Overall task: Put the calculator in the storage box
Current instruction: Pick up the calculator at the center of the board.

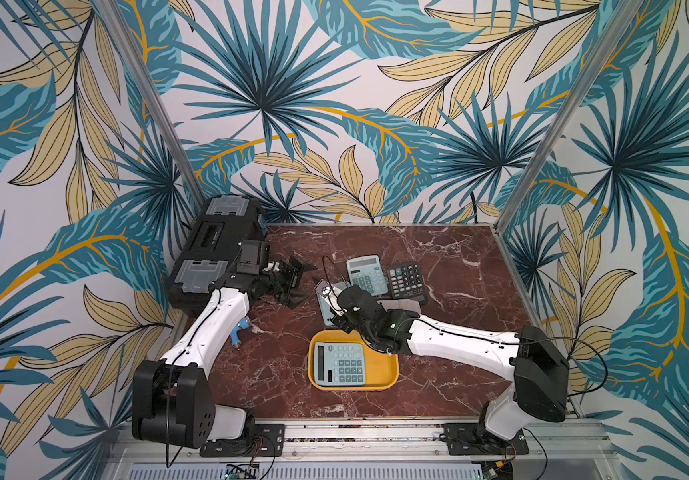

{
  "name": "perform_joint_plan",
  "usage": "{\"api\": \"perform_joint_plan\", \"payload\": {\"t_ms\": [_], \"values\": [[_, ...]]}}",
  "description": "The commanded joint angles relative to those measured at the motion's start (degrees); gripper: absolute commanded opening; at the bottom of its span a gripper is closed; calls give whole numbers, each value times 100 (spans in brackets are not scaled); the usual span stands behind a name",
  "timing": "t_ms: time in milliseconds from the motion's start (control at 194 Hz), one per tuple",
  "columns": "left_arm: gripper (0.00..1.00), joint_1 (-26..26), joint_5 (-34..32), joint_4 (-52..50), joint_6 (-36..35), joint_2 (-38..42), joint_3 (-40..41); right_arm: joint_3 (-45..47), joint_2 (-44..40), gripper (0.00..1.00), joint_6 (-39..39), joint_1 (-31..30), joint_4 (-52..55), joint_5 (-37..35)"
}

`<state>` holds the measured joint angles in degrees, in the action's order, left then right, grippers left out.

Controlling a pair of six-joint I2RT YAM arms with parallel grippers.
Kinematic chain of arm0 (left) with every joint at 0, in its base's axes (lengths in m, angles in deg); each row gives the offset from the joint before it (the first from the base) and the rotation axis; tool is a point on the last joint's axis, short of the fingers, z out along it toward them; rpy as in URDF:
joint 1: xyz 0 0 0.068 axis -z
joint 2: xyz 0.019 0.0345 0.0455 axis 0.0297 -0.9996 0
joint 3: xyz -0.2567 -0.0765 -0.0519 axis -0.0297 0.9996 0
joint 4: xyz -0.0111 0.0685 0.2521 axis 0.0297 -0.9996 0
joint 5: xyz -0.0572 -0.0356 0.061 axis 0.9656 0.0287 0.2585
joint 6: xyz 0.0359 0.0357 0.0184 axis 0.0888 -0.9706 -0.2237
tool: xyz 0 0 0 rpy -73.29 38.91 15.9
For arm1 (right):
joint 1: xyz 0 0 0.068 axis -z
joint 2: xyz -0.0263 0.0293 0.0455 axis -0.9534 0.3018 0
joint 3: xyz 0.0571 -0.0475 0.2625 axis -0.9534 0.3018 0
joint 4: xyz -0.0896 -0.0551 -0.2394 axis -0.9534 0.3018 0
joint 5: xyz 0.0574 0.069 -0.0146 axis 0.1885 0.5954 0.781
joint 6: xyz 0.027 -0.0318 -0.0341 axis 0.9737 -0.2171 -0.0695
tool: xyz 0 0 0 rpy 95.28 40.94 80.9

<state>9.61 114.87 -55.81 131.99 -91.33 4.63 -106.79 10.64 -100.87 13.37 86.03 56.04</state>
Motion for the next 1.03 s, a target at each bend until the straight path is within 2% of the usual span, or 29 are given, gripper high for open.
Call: {"api": "perform_joint_plan", "payload": {"t_ms": [0,196,734,837,987,1028], "values": [[83,99,171,140,79,-171,-289,108,-59,15,-373,-138,-470,-497],[73,255,320,271,68,-359,-350,207,-28,15,-583,-256,-640,-718],[21,265,638,433,-97,-550,-454,426,-5,15,-715,-266,-865,-888],[15,273,671,425,-160,-592,-488,420,-1,15,-729,-272,-866,-890],[11,282,678,624,-196,-587,-465,428,3,22,-742,-279,-833,-884],[11,282,685,685,-198,-571,-463,439,1,26,-733,-273,-811,-877]]}}
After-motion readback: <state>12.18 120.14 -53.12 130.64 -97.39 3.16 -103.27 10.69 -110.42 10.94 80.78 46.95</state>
